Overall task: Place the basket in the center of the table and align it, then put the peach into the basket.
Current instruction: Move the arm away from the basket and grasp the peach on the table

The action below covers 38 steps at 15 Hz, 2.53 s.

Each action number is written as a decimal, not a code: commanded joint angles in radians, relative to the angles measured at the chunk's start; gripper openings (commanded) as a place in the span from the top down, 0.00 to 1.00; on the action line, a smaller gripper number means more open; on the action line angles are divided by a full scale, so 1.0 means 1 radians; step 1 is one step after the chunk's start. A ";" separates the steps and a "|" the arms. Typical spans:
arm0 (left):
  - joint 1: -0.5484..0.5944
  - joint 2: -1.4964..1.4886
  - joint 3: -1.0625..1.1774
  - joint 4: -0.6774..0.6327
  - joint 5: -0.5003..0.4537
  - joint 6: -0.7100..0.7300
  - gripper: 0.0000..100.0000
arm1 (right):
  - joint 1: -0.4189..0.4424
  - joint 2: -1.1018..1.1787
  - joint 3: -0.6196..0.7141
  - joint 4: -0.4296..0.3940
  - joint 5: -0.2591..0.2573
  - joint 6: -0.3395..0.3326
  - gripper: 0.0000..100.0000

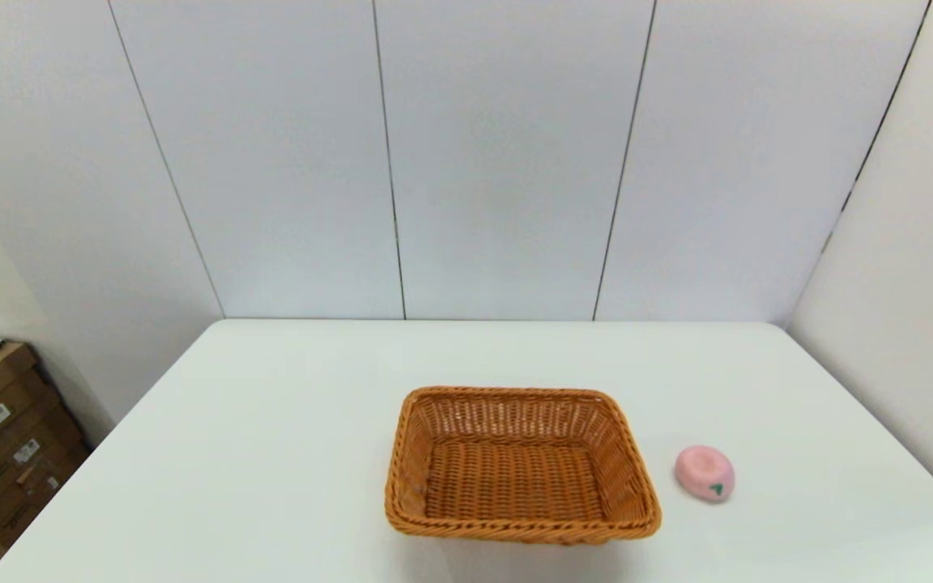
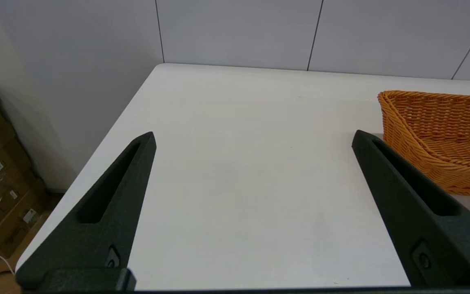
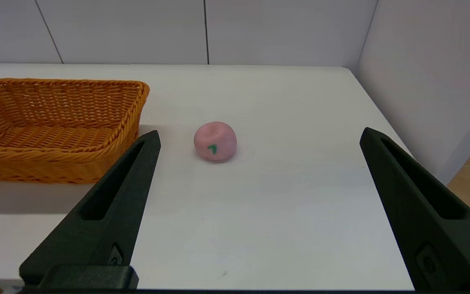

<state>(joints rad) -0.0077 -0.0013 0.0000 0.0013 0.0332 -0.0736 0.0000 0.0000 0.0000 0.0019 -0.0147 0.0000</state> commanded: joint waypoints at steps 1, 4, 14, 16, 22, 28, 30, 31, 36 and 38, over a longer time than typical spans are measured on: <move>0.000 0.000 0.000 0.000 0.002 0.000 0.00 | 0.000 -0.002 -0.002 -0.002 0.001 -0.003 0.00; 0.000 0.000 0.000 0.000 0.002 0.006 0.00 | 0.000 0.058 -0.141 0.064 0.048 -0.011 0.00; 0.000 0.000 0.000 0.000 0.002 0.002 0.00 | 0.018 1.333 -0.448 0.122 0.018 -0.044 0.00; 0.000 0.000 0.000 0.000 0.004 0.014 0.00 | 0.023 1.419 -0.434 0.023 0.030 -0.048 0.00; 0.000 0.000 0.000 0.000 0.002 0.008 0.00 | 0.089 1.606 -0.445 -0.140 0.022 -0.031 0.00; 0.000 0.000 0.000 0.002 0.001 0.009 0.00 | 0.141 1.730 -0.514 -0.178 0.013 0.037 0.00; 0.000 0.000 0.000 0.002 0.001 0.011 0.00 | 0.141 1.773 -0.532 -0.214 0.012 0.038 0.00; 0.000 0.000 0.000 0.002 0.001 0.011 0.00 | 0.141 1.793 -0.532 -0.246 0.002 0.038 0.00; 0.000 0.000 0.000 0.002 0.002 0.008 0.00 | 0.138 1.928 -0.532 -0.416 -0.053 0.075 0.00; 0.000 0.000 0.000 0.002 0.002 0.008 0.00 | 0.138 1.936 -0.534 -0.421 -0.053 0.077 0.00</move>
<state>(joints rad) -0.0077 -0.0013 0.0000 0.0036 0.0340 -0.0649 0.1374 1.9006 -0.5323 -0.4147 -0.0677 0.0755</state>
